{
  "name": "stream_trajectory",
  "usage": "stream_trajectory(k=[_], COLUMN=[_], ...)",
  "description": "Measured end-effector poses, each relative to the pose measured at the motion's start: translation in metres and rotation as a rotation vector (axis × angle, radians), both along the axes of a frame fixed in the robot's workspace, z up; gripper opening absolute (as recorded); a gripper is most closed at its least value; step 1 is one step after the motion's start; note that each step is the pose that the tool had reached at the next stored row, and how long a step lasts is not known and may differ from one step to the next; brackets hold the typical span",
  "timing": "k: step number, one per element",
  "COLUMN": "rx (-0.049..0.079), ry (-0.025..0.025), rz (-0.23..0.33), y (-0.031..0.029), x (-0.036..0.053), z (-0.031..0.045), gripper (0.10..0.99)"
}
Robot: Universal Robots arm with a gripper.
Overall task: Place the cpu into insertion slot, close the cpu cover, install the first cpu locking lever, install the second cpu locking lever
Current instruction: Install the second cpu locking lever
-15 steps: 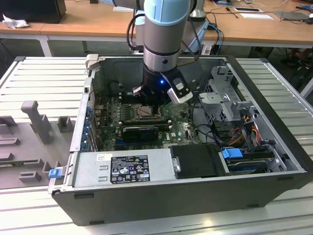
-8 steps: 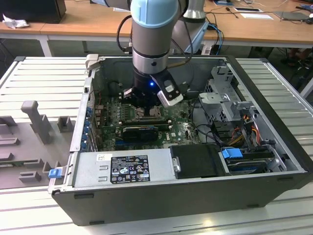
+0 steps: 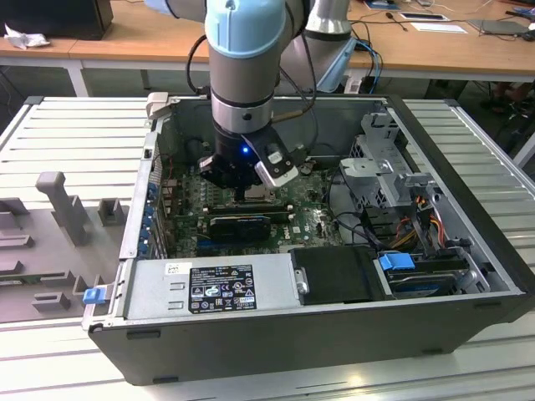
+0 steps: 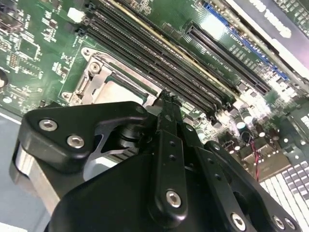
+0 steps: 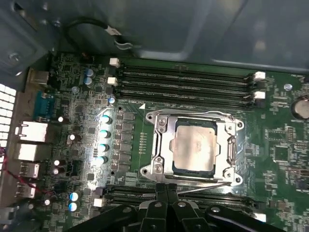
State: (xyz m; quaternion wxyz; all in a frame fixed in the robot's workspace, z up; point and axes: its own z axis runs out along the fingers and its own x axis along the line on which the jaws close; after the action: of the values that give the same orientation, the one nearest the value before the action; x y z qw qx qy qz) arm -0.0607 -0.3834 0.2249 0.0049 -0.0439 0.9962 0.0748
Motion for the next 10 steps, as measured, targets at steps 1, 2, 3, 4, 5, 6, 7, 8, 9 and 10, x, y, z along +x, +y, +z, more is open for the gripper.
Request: stream_trajectory(k=[1,2,3,4,5,6,7,8,9,10], rx=[0.002,0.004,0.008,0.013,0.025,0.045,0.05,0.054,0.056,0.061], ry=[0.0,0.0,0.0,0.0002,-0.0001,-0.0004,-0.0004,-0.0005,-0.0005,-0.0004], rz=[0.005,0.01,0.016,0.018,0.018,0.018,0.018,0.019,0.02,0.026], y=[0.0,0.0,0.0,-0.0003,-0.0011,-0.0034,-0.0047,-0.0064,-0.0088,-0.0108], x=[-0.0003,-0.0007,-0.0012,-0.0014,-0.0016,-0.0022,-0.0028,-0.0033,-0.0042,-0.0054], z=[-0.0032,-0.0062,-0.0089,-0.0097,-0.01,-0.0104,-0.0104,-0.0104,-0.0105,-0.0107], gripper=[0.106,0.106,0.106,0.106,0.106,0.106,0.106,0.106,0.106,0.106])
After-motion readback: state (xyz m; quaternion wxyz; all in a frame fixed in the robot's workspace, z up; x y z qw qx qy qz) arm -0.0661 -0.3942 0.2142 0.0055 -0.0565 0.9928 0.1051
